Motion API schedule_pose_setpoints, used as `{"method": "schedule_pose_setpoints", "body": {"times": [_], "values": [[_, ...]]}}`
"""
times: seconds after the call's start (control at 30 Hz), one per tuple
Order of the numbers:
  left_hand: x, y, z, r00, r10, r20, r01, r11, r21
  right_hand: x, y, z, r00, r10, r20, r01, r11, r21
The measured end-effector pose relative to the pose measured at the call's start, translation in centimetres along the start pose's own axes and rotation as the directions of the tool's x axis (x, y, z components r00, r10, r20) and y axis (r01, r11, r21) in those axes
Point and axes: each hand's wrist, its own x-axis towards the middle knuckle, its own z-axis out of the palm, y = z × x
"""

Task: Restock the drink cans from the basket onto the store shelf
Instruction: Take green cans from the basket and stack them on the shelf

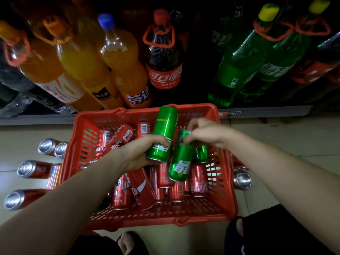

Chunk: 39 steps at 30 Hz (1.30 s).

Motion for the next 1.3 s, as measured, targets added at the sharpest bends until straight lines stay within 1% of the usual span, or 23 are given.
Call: {"method": "schedule_pose_setpoints", "body": {"times": [0.07, 0.13, 0.2, 0.3, 0.4, 0.47, 0.53, 0.6, 0.7, 0.87, 0.97, 1.03, 1.13, 1.23, 1.3], "values": [[-0.2, 0.2, -0.1, 0.997, 0.010, 0.072, -0.008, 1.000, -0.030, 0.2, -0.6, -1.3, 1.000, -0.019, -0.001, 0.019, 0.974, 0.224], [-0.5, 0.6, -0.3, 0.994, 0.034, 0.102, -0.028, 0.998, -0.056, 0.6, -1.0, -1.9, 0.999, -0.035, -0.022, 0.040, 0.931, 0.362], [-0.7, 1.0, -0.4, 0.992, 0.060, 0.111, -0.052, 0.996, -0.069, 0.9, -1.2, -1.6, 0.998, -0.015, -0.061, 0.043, 0.877, 0.478], [-0.9, 1.4, -0.4, 0.986, 0.088, 0.141, -0.075, 0.993, -0.094, 1.3, -1.3, -0.1, 0.993, 0.030, -0.115, 0.047, 0.788, 0.614], [-0.9, 1.3, -0.3, 0.979, 0.094, 0.182, -0.070, 0.988, -0.135, 1.1, -1.4, 1.7, 0.982, 0.051, -0.181, 0.099, 0.677, 0.729], [-0.7, 1.1, -0.4, 0.973, 0.086, 0.215, -0.061, 0.991, -0.117, 1.2, -1.4, 2.9, 0.974, 0.092, -0.208, 0.111, 0.606, 0.787], [-0.5, 0.9, -0.4, 0.967, 0.065, 0.245, -0.044, 0.995, -0.092, 1.7, -1.2, 3.9, 0.976, 0.104, -0.190, 0.099, 0.565, 0.819], [-0.2, 0.7, -0.4, 0.966, 0.054, 0.254, -0.038, 0.997, -0.069, 1.8, -1.3, 4.5, 0.981, 0.109, -0.160, 0.076, 0.546, 0.834], [0.0, 0.6, -0.2, 0.973, 0.067, 0.219, -0.064, 0.998, -0.019, 1.9, -1.2, 4.8, 0.977, 0.142, -0.158, 0.064, 0.511, 0.857], [0.1, 0.4, -0.2, 0.978, 0.072, 0.197, -0.077, 0.997, 0.020, 1.4, -1.1, 4.8, 0.980, 0.164, -0.110, 0.013, 0.502, 0.865], [0.0, 0.3, -0.1, 0.978, 0.063, 0.200, -0.080, 0.994, 0.078, 0.5, -1.4, 4.3, 0.979, 0.195, -0.058, -0.033, 0.431, 0.902], [-0.1, 0.3, 0.2, 0.979, 0.074, 0.188, -0.096, 0.990, 0.107, 0.5, -1.2, 4.3, 0.974, 0.215, -0.065, -0.030, 0.412, 0.911], [-0.1, 0.3, 0.6, 0.982, 0.118, 0.151, -0.137, 0.983, 0.125, 0.8, -1.2, 4.6, 0.968, 0.242, -0.069, -0.056, 0.473, 0.879], [0.1, 0.0, 1.0, 0.980, 0.148, 0.133, -0.164, 0.979, 0.119, 0.9, -1.1, 4.7, 0.972, 0.228, -0.052, -0.085, 0.551, 0.830], [0.3, -0.4, 1.1, 0.980, 0.160, 0.120, -0.175, 0.977, 0.122, 0.8, -0.9, 4.4, 0.972, 0.228, -0.051, -0.092, 0.578, 0.811]]}}
